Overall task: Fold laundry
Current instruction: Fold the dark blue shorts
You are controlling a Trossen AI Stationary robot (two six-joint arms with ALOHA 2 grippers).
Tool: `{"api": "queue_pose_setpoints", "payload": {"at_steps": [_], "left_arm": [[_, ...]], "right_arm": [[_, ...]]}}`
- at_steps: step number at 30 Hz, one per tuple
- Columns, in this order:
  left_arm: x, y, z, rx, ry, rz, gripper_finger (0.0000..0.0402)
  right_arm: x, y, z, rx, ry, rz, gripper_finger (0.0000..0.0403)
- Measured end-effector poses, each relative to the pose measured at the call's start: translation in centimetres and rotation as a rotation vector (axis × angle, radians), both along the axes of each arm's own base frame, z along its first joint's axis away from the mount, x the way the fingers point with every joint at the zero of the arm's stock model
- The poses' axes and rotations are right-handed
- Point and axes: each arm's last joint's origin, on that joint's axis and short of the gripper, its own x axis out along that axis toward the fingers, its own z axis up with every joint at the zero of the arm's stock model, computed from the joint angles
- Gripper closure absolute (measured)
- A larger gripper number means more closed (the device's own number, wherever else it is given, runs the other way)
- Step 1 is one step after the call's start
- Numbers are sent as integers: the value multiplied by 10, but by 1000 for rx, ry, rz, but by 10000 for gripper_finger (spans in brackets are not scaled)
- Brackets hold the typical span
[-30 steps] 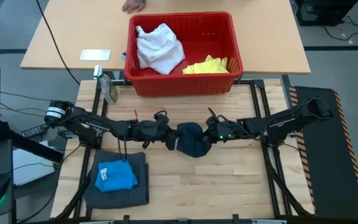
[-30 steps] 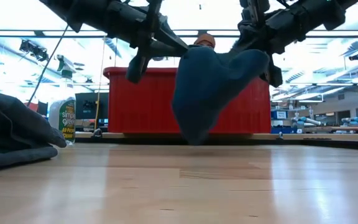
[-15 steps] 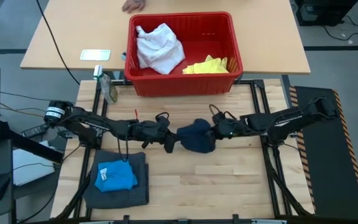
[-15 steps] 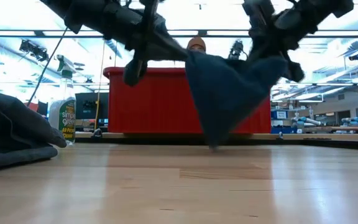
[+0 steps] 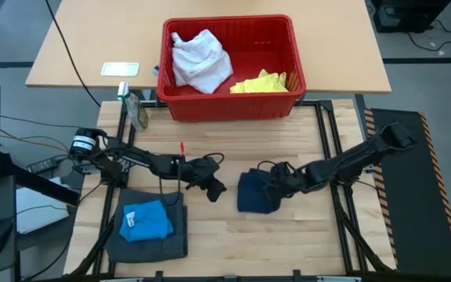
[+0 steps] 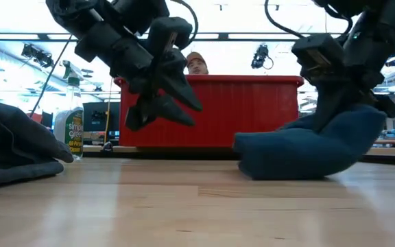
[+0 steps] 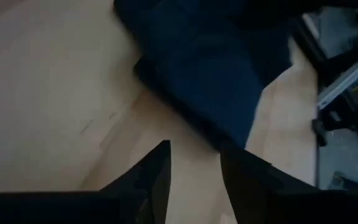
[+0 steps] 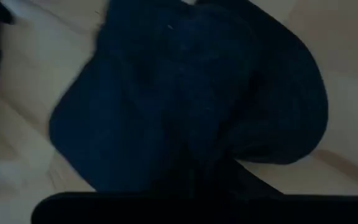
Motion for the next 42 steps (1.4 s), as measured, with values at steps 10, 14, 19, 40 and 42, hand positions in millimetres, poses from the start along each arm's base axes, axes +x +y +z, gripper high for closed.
{"api": "queue_pose_setpoints", "payload": {"at_steps": [10, 14, 19, 40, 42], "left_arm": [[1, 22, 1, -10, -7, -29, 234], [5, 40, 6, -36, -80, 5, 230], [8, 46, 14, -138, -160, -30, 230], [15, 16, 58, -99, -594, 419, 230], [10, 12, 68, -57, -625, 456, 230]], "right_arm": [[13, -3, 3, 60, -102, -38, 383], [8, -7, 4, 59, -65, -36, 385], [4, -15, 1, 15, 4, -26, 385], [6, -53, -1, -138, 45, 793, 385], [7, -55, 2, -143, 22, 804, 385]]}}
